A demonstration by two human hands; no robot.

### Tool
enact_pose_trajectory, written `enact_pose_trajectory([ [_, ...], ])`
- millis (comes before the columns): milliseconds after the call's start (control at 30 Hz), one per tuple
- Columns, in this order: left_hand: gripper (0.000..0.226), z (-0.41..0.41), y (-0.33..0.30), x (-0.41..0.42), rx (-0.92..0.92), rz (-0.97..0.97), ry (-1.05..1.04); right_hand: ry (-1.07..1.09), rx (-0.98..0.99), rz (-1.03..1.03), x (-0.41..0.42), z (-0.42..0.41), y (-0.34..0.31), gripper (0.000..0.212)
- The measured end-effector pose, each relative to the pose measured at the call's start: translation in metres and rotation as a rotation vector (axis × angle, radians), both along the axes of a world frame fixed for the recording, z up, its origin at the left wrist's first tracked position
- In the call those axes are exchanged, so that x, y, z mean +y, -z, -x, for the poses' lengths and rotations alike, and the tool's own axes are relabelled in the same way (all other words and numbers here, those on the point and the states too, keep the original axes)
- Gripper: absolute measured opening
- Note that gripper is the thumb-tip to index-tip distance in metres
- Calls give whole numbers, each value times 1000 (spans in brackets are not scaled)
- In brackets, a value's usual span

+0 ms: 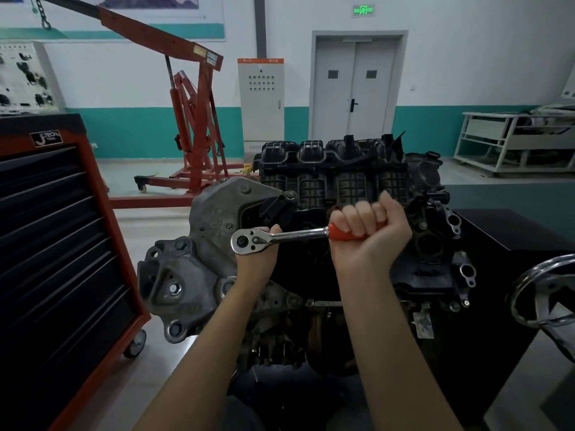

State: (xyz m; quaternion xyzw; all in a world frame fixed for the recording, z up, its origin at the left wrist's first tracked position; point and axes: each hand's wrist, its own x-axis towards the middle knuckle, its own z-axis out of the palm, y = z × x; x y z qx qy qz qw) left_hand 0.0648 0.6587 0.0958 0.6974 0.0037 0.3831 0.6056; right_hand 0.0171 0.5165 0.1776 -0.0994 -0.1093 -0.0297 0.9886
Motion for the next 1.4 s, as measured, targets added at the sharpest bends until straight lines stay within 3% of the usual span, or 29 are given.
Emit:
enact_pose_trajectory([
  [133, 41, 1, -3, 0, 87, 58, 40, -119, -105, 252, 5, -28, -39, 50],
  [300, 43, 3, -2, 6, 119, 30, 156, -293, -84, 502, 30, -52, -75, 52],
  [400, 55, 4, -1, 9, 135, 23, 182, -256, -52, 436, 26, -45, -68, 48],
  [533, 39, 6, -1, 6, 67, 149, 149, -53, 14, 180, 9, -13, -29, 48],
  [700, 54, 7, -5, 1, -21, -3, 96, 105, 38, -12, 6, 30, 21, 46],
  [833, 56, 4, -6, 1, -4, -11, 115, 91, -15, 17, 1, 21, 18, 47],
  [967, 46, 2, -4, 0, 42, 131, 80, -21, -74, 198, 0, -13, -23, 48],
  [1167, 44, 7, -5, 4, 85, 34, 190, -270, -78, 480, 17, -48, -69, 51],
  [1300, 38, 7, -1, 7, 85, 103, 171, -206, -56, 366, 12, -36, -54, 48],
  [1400, 38, 8, 0, 7, -8, 20, 161, -67, -3, 180, -2, -11, -19, 47],
])
